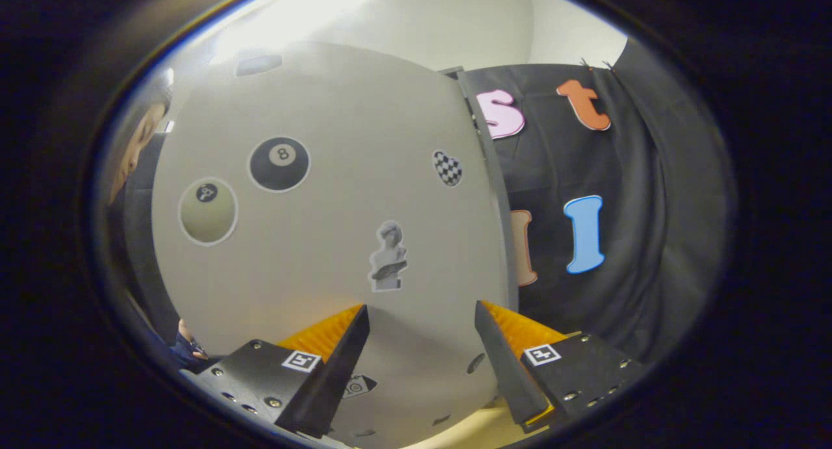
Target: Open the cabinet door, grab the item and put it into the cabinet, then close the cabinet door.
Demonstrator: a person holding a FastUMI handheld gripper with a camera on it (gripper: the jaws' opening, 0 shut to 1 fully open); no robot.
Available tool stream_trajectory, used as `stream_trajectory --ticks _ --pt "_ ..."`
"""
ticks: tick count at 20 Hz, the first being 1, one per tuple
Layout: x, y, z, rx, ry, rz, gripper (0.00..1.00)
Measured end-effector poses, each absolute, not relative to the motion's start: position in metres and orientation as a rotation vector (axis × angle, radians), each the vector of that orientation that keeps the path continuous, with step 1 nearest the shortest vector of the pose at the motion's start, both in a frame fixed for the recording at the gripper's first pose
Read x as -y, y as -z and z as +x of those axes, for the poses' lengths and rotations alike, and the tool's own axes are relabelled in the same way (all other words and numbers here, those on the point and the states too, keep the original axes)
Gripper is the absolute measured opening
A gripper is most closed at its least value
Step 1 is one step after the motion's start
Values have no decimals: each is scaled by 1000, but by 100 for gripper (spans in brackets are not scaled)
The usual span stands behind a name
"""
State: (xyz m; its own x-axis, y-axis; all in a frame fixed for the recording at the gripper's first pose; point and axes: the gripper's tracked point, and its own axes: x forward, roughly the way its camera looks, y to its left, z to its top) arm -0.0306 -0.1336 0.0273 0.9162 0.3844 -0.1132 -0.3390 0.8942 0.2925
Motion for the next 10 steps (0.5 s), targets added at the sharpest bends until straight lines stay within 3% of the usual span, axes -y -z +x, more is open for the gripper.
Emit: stream_trajectory --ticks 10 --pt "38 0 13 -212 -431 227 98"
